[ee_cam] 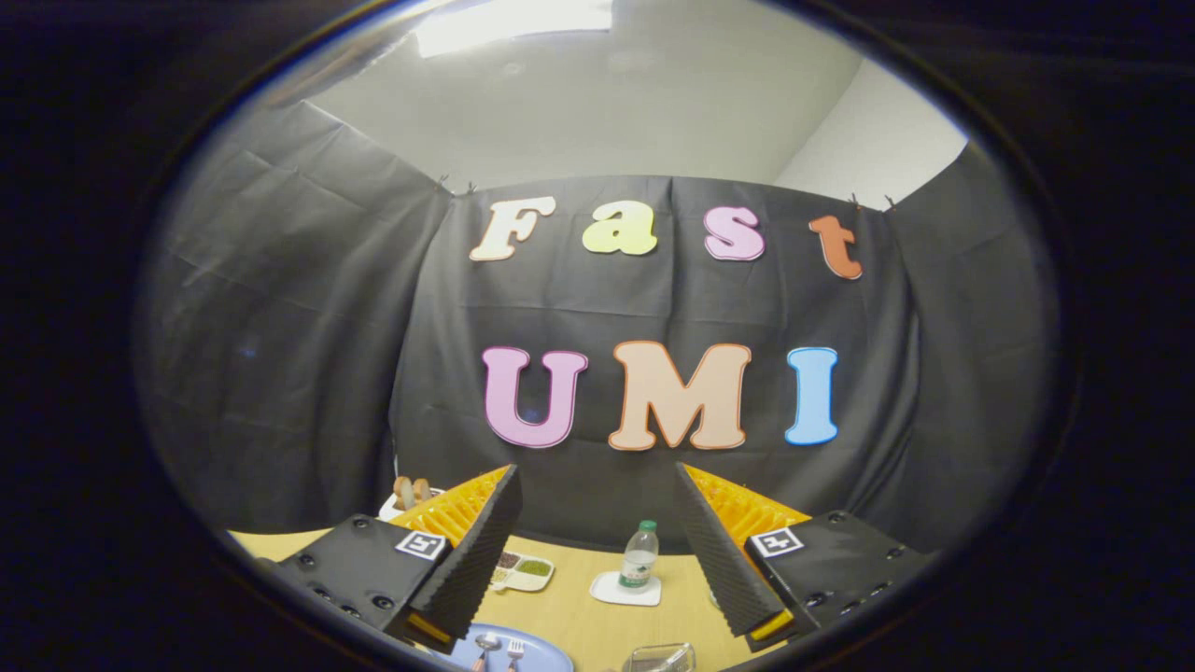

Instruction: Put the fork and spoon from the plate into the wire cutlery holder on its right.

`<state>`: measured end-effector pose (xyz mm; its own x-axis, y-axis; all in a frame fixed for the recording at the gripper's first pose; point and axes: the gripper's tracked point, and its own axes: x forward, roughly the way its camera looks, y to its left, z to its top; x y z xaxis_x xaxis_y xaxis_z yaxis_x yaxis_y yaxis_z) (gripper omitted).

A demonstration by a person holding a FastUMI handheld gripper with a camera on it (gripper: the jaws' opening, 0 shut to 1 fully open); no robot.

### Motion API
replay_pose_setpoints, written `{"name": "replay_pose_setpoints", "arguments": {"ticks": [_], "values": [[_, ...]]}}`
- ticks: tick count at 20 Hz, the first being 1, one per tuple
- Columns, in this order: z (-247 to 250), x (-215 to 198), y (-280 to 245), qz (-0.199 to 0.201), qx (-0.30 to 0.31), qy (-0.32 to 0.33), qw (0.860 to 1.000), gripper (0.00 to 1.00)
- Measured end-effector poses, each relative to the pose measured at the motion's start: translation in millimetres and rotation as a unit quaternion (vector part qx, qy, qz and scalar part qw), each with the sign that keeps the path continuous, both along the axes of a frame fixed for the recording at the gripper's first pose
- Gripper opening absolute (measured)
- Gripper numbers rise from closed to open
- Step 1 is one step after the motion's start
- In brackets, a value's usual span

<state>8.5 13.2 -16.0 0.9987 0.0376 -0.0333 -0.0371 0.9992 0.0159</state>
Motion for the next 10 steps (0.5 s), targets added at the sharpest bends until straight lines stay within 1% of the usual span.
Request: {"name": "replay_pose_setpoints", "arguments": {"ticks": [4, 7, 10], "values": [[-2.1, 3.0, 3.6, 0.006, 0.003, 0.001, 1.000, 1.00], [-18.1, 4.9, 11.9, 0.019, 0.005, 0.016, 1.000, 1.00], [-43.3, 3.9, 24.9, 0.039, 0.007, 0.045, 0.998, 1.00]]}}
